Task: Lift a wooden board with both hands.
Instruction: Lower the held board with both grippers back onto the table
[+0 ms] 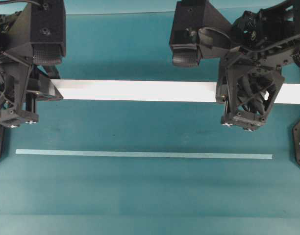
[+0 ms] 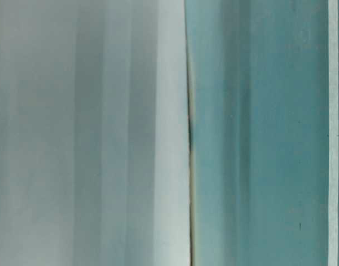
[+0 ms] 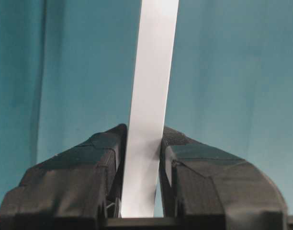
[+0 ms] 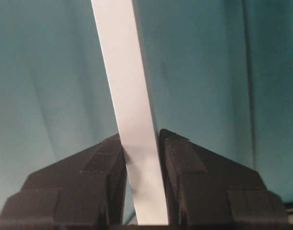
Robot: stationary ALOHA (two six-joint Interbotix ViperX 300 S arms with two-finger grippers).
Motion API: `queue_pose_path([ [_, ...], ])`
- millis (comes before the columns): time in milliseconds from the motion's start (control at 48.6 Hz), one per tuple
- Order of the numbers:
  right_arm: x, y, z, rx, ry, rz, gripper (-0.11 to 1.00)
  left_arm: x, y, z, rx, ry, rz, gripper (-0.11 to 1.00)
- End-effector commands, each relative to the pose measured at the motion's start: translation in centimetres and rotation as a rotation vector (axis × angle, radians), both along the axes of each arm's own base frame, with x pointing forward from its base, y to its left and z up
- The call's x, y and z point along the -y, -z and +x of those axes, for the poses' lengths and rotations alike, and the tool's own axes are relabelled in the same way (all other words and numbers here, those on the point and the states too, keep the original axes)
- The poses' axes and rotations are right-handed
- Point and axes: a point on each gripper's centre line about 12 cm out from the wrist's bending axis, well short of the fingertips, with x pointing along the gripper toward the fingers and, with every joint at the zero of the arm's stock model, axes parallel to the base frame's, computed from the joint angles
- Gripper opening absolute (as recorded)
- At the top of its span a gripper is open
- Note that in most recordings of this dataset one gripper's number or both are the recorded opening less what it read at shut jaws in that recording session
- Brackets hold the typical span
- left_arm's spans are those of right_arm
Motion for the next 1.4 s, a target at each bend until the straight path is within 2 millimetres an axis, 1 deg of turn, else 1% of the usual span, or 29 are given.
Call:
queue_pose_path([
  [0, 0.2, -1.2, 0.0, 0.048, 0.016, 0.002, 0.22, -0.2, -1.6, 0.0, 0.058, -0.026, -0.007, 0.18],
  [123, 0.2, -1.2, 0.0, 0.048, 0.018, 0.002, 0.22, -0.2, -2.0, 0.0, 0.069, -0.034, -0.011, 0.18],
  [308, 0.2, -1.0, 0.0, 0.045, 0.018, 0.002, 0.22, -0.2, -2.0, -0.1, 0.071, -0.034, -0.009, 0.18],
  [535, 0.2, -0.9, 0.0, 0.038, 0.018, 0.002, 0.22, -0.2, -1.8, 0.0, 0.064, -0.034, -0.01, 0.18],
  [617, 0.2, -0.4, 0.1, 0.025, 0.017, 0.002, 0.22, -0.2, -1.4, 0.1, 0.054, -0.033, -0.009, 0.18],
  [720, 0.2, 1.2, 0.2, -0.025, 0.014, 0.002, 0.22, -0.2, -0.5, 0.2, 0.029, -0.031, -0.011, 0.18],
  [905, 0.1, 6.3, 0.1, -0.153, -0.002, 0.002, 0.22, -0.1, 3.5, 0.8, -0.027, -0.037, -0.02, 0.18],
  [1090, -0.1, 9.9, 0.1, -0.166, -0.006, 0.003, 0.22, 0.0, 6.7, 1.3, -0.015, -0.061, -0.035, 0.18],
  [1295, -0.1, 13.4, -0.2, -0.199, -0.014, 0.003, 0.22, 0.0, 10.8, 1.1, -0.068, -0.075, -0.044, 0.18],
  [1378, -0.1, 14.9, -0.3, -0.207, -0.017, 0.003, 0.22, 0.0, 12.0, 1.0, -0.086, -0.076, -0.045, 0.18],
])
